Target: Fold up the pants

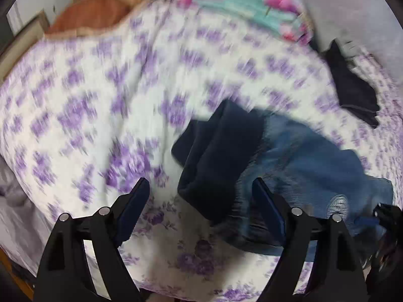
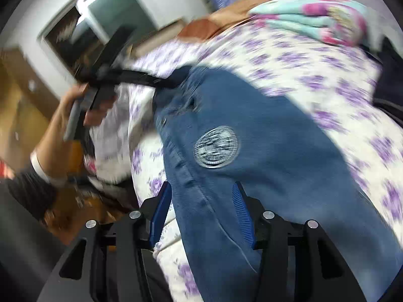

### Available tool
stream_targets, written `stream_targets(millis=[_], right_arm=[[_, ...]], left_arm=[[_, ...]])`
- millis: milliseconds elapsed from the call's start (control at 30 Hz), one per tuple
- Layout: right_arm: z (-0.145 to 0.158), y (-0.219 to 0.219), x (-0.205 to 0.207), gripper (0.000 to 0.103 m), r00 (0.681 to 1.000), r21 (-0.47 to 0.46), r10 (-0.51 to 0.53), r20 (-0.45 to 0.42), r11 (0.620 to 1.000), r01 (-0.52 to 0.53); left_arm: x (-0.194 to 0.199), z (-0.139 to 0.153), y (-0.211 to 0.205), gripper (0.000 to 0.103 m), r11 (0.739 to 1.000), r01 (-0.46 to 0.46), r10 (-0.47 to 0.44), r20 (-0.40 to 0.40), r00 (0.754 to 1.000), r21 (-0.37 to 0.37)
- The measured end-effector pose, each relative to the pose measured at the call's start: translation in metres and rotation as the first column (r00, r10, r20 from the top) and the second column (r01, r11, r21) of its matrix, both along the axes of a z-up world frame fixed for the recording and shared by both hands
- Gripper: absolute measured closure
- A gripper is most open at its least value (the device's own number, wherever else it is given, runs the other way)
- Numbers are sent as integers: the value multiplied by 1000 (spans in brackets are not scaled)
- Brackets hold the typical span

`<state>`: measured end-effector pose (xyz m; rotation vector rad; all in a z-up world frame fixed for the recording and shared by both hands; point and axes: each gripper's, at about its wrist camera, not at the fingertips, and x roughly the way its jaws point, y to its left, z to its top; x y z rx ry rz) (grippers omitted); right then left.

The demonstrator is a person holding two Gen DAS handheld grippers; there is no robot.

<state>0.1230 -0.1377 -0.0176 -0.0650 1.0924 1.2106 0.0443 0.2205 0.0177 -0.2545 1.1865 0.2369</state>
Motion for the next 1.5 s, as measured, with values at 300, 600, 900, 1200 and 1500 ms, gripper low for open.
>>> stream_targets(millis=[300, 600, 900, 1200, 1500], right_arm=[[8, -106, 12, 47, 918, -9, -385, 99, 922, 387], [2, -259, 3, 38, 545, -134, -792, 274, 530, 837], [-43, -358, -2, 27, 363, -197, -931, 39, 349, 916], [-24, -355, 16, 97, 443, -112, -895, -61, 447, 888], [89, -354, -85, 98, 531, 123, -847, -39, 523, 844]], left_arm=[[12, -1, -36, 14, 996, 68, -70, 32, 997, 57], [41, -28, -50, 4, 943, 38, -29, -32, 999, 330], [-7, 26, -130, 5, 951, 106, -175, 222, 959, 292], [10, -52, -168, 4, 962, 190, -212, 98, 972, 196], [36, -48, -118, 4, 980, 194, -196, 45, 980, 29]])
